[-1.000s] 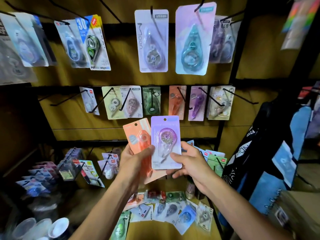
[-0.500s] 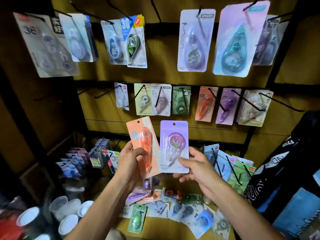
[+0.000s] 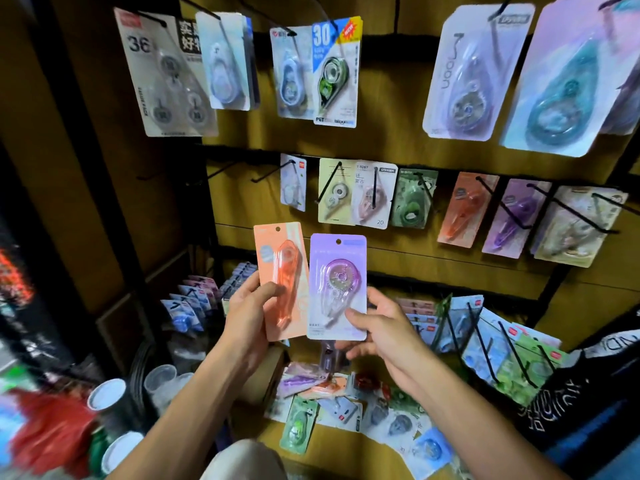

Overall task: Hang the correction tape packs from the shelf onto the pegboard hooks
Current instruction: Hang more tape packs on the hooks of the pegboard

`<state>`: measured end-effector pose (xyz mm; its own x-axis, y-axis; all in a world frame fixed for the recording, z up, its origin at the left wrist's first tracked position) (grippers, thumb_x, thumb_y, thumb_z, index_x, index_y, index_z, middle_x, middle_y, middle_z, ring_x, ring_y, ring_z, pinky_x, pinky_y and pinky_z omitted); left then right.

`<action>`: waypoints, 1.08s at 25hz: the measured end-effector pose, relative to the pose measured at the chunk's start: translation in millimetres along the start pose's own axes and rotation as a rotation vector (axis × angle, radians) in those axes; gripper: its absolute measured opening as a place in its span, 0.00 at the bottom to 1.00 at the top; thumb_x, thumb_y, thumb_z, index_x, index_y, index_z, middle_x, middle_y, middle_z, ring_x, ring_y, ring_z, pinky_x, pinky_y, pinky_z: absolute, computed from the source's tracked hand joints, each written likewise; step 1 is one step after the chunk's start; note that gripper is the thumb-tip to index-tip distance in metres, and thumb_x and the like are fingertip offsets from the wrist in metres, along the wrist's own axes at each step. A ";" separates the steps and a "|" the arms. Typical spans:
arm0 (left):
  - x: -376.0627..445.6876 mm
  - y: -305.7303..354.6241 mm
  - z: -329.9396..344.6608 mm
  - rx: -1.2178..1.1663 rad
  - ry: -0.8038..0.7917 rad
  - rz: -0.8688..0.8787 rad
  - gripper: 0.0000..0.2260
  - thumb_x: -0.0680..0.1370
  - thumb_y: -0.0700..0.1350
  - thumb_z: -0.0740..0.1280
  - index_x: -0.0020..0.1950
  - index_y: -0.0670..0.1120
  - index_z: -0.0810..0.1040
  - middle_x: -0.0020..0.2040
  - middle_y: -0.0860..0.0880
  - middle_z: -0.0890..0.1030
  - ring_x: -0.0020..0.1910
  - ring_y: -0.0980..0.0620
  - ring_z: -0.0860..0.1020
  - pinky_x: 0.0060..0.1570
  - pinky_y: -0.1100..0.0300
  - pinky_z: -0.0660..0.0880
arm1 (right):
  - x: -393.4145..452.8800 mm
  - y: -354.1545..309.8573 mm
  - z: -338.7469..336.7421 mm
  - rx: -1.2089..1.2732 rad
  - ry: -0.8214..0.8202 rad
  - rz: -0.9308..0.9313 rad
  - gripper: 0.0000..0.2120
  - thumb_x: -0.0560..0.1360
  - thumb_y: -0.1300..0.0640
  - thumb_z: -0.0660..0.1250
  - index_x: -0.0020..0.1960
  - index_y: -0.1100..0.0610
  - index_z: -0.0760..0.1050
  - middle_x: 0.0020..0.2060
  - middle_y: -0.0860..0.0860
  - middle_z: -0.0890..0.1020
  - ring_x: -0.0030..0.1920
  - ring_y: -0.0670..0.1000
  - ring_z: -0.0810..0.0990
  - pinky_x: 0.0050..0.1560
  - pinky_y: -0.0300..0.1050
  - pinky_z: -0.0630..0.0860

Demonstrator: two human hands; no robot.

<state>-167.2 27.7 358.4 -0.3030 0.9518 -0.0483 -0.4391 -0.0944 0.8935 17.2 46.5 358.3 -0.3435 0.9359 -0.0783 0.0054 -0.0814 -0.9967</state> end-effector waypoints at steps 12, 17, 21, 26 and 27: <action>8.4 -19.5 28.8 -0.041 -0.075 -0.033 0.14 0.79 0.37 0.61 0.63 0.46 0.77 0.58 0.40 0.83 0.50 0.41 0.81 0.54 0.43 0.76 | -6.5 -11.0 -27.4 -0.019 0.064 -0.046 0.12 0.80 0.63 0.64 0.59 0.50 0.76 0.47 0.49 0.87 0.39 0.54 0.85 0.32 0.42 0.76; 12.5 -9.9 4.9 -0.083 0.041 -0.016 0.14 0.79 0.38 0.59 0.63 0.46 0.76 0.55 0.40 0.82 0.44 0.43 0.81 0.29 0.55 0.79 | 1.1 -24.7 -12.5 -0.086 0.023 -0.091 0.11 0.80 0.63 0.63 0.56 0.48 0.76 0.48 0.50 0.86 0.38 0.54 0.85 0.31 0.42 0.75; 15.0 -0.7 -12.8 -0.033 0.058 0.011 0.13 0.79 0.39 0.60 0.60 0.51 0.78 0.57 0.42 0.82 0.45 0.44 0.80 0.31 0.57 0.80 | 13.6 -27.5 -3.6 -0.065 0.037 -0.090 0.11 0.80 0.63 0.62 0.58 0.50 0.75 0.48 0.52 0.86 0.37 0.54 0.84 0.31 0.44 0.75; 19.1 -10.8 9.8 0.019 -0.014 -0.012 0.11 0.79 0.40 0.61 0.56 0.53 0.79 0.54 0.44 0.83 0.42 0.48 0.81 0.34 0.58 0.80 | -5.0 -25.5 -43.6 -0.038 0.116 -0.082 0.12 0.80 0.64 0.62 0.57 0.49 0.75 0.48 0.53 0.86 0.39 0.55 0.84 0.32 0.43 0.77; 19.3 -17.1 21.2 0.022 -0.038 -0.024 0.11 0.79 0.40 0.61 0.56 0.53 0.79 0.54 0.44 0.83 0.42 0.48 0.82 0.36 0.57 0.80 | -12.5 -24.7 -61.1 -0.039 0.151 -0.081 0.11 0.80 0.64 0.62 0.57 0.49 0.75 0.48 0.53 0.86 0.39 0.55 0.84 0.32 0.43 0.77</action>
<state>-147.6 53.8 351.6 -0.2604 0.9640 -0.0535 -0.4269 -0.0652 0.9020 78.8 57.8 382.5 -0.1990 0.9800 0.0025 0.0208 0.0068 -0.9998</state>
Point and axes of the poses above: each hand's wrist, its own x-axis towards the middle knuckle, its own z-axis out of the palm, y = z × x, the point moved 10 cm from there along x, towards the middle knuckle
